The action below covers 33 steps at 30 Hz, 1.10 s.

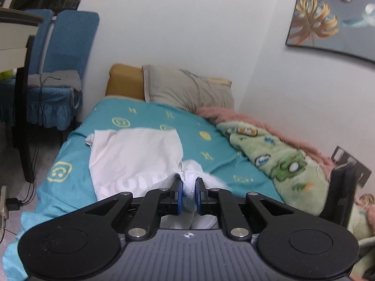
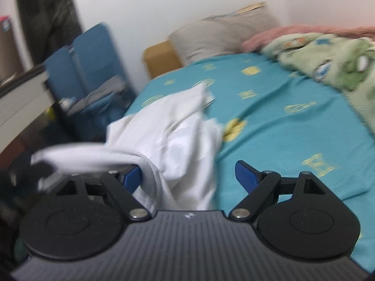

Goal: Fold clothes

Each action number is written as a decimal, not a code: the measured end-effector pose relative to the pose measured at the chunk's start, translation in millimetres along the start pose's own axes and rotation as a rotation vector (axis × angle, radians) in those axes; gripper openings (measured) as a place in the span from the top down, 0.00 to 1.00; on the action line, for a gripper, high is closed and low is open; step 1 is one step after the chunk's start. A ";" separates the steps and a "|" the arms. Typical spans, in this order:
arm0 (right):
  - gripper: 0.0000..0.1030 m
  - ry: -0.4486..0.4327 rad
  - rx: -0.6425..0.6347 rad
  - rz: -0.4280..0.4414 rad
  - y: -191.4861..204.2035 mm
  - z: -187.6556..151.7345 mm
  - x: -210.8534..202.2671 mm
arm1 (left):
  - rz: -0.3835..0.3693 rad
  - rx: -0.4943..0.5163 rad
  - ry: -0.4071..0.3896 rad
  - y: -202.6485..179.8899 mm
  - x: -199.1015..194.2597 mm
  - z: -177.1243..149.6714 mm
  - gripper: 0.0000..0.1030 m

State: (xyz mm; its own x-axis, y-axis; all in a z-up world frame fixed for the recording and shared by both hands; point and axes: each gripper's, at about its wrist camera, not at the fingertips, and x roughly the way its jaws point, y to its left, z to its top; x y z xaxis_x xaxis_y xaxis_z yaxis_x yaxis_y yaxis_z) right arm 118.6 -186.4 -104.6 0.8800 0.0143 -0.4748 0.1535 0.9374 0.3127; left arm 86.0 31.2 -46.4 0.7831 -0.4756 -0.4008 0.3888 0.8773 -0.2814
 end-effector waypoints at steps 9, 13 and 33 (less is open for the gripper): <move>0.17 -0.287 -0.090 -0.145 -4.9 36.0 -59.3 | -0.173 0.071 -0.175 -24.7 -19.5 -4.2 0.89; 0.17 -0.171 -0.138 -0.182 -13.3 29.9 -51.1 | -0.201 0.063 -0.230 -28.1 -34.0 -5.7 0.89; 0.17 0.086 -0.050 -0.090 -34.7 15.6 -43.0 | -0.102 0.013 -0.088 -19.3 -15.4 -5.4 0.89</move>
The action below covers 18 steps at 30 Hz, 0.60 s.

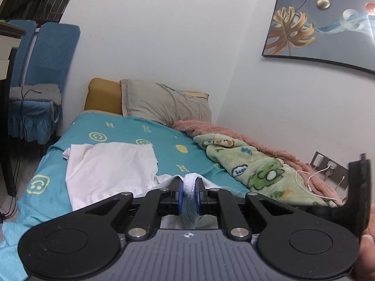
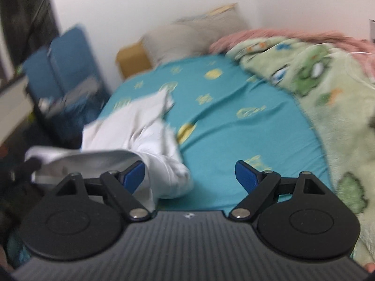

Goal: Fold clothes

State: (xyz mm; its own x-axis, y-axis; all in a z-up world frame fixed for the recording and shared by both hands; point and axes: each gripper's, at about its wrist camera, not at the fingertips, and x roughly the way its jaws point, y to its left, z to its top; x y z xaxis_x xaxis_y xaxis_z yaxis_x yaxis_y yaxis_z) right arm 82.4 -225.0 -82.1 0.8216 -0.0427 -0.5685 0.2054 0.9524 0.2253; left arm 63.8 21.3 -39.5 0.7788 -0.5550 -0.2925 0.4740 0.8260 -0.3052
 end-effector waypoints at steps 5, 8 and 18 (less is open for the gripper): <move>0.17 0.046 -0.218 -0.021 36.9 -14.8 25.0 | 0.006 -0.014 -0.002 3.1 -3.7 0.4 0.89; 0.28 0.066 -0.253 -0.038 41.7 -20.5 38.1 | 0.030 -0.015 0.005 5.0 -7.1 -0.3 0.89; 0.86 -0.090 -0.090 0.124 26.3 1.5 10.5 | 0.194 0.024 0.204 18.0 17.3 -19.9 0.83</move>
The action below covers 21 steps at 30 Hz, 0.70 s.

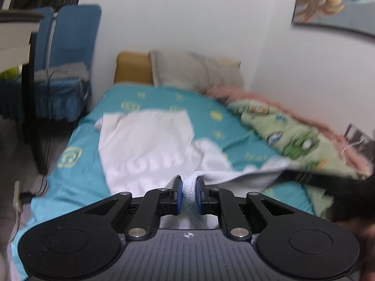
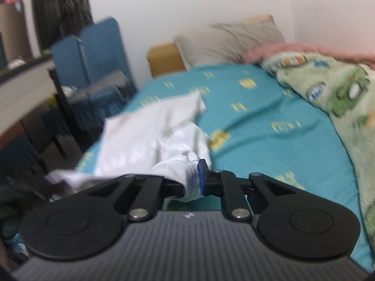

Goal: Fold clothes

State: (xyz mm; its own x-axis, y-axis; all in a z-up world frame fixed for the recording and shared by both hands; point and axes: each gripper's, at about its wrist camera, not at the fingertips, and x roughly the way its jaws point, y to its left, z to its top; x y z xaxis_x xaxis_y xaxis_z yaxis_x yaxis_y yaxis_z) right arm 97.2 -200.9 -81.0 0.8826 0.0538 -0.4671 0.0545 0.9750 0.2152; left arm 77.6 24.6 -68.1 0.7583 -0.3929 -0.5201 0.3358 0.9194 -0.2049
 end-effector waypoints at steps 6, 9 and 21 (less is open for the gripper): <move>0.87 -0.043 0.016 0.055 4.9 9.2 -13.3 | 0.049 0.099 0.013 -14.7 2.7 -9.4 0.59; 0.87 -0.038 0.055 0.064 -0.7 11.8 -13.9 | 0.062 0.187 0.036 -29.9 10.6 -16.3 0.49; 0.86 -0.142 0.160 0.037 -15.3 16.9 -28.3 | 0.296 0.436 0.160 -67.3 53.0 -49.5 0.39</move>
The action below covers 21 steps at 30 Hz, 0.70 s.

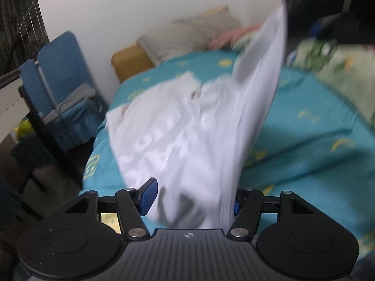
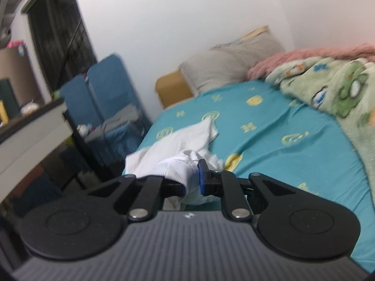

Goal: Fold clothes

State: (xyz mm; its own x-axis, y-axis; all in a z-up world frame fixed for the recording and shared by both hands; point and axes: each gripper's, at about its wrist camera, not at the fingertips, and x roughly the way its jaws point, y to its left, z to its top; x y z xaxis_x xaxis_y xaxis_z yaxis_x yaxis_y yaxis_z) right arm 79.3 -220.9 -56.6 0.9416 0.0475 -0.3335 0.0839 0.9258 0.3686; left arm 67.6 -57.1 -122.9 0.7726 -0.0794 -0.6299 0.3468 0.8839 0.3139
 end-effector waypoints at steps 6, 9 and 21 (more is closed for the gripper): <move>0.86 -0.100 0.016 -0.181 -17.8 3.5 -6.2 | 0.152 -0.225 -0.048 43.0 -9.7 0.9 0.30; 0.81 -0.043 -0.037 -0.250 -22.5 -5.1 7.9 | 0.210 -0.384 -0.139 71.0 -25.5 2.0 0.26; 0.31 0.067 -0.115 -0.358 -12.1 -22.7 24.3 | 0.284 -0.617 -0.323 125.1 -63.6 7.0 0.25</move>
State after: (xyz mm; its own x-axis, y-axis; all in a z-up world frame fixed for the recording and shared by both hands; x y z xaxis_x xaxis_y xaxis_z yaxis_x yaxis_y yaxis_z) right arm 93.7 -222.5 -88.8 0.8354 -0.2660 -0.4811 0.3632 0.9240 0.1198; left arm 65.5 55.3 -38.7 0.9385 0.1425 -0.3145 -0.1764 0.9809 -0.0817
